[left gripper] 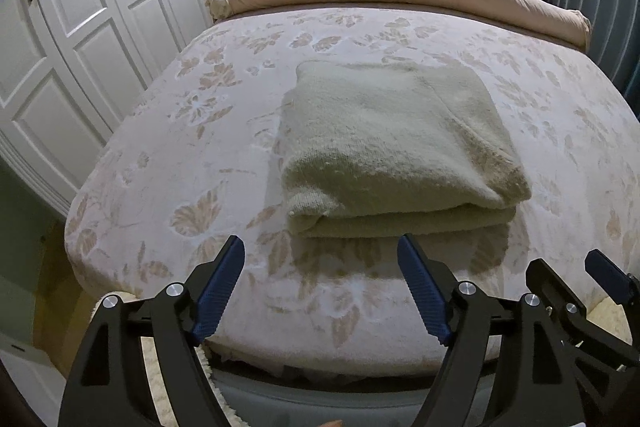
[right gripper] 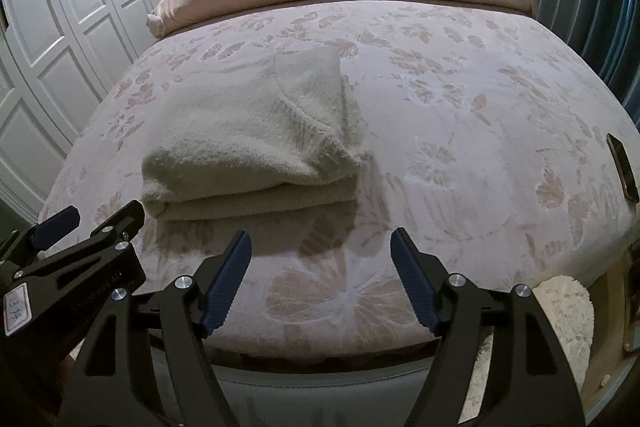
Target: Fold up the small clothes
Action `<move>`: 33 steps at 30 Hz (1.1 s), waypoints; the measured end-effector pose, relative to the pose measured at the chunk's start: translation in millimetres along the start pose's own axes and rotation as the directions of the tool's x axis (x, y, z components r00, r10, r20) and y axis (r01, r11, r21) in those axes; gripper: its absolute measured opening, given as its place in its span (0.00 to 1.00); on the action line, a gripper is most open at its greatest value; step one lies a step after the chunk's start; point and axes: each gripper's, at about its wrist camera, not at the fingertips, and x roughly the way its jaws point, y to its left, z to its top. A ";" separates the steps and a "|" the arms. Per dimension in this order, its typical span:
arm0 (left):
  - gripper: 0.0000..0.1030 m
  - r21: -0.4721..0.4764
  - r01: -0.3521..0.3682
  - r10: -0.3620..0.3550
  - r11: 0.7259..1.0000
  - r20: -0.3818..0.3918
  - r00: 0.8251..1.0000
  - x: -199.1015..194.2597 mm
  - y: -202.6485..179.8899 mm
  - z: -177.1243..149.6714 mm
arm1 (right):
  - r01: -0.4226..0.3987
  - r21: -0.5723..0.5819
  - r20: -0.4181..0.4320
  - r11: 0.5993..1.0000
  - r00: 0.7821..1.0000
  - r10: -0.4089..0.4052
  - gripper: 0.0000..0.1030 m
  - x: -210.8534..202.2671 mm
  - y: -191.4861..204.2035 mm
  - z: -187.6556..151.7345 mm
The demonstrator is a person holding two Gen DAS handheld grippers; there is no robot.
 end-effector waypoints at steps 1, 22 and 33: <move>0.74 0.002 -0.002 0.002 1.000 0.004 1.000 -1.5 -1.0 -1.1 | 0.001 0.000 0.000 1.000 1.000 -0.001 0.68 -0.1 0.2 -0.7; 0.71 -0.020 -0.025 0.025 0.999 0.004 1.000 1.4 6.9 -14.8 | 0.030 -0.009 -0.020 0.999 0.999 -0.031 0.68 2.8 10.6 -12.1; 0.65 -0.016 -0.028 0.028 0.999 0.009 1.000 3.7 5.1 -16.1 | 0.041 -0.011 -0.021 0.999 0.999 -0.041 0.68 4.4 15.2 -14.7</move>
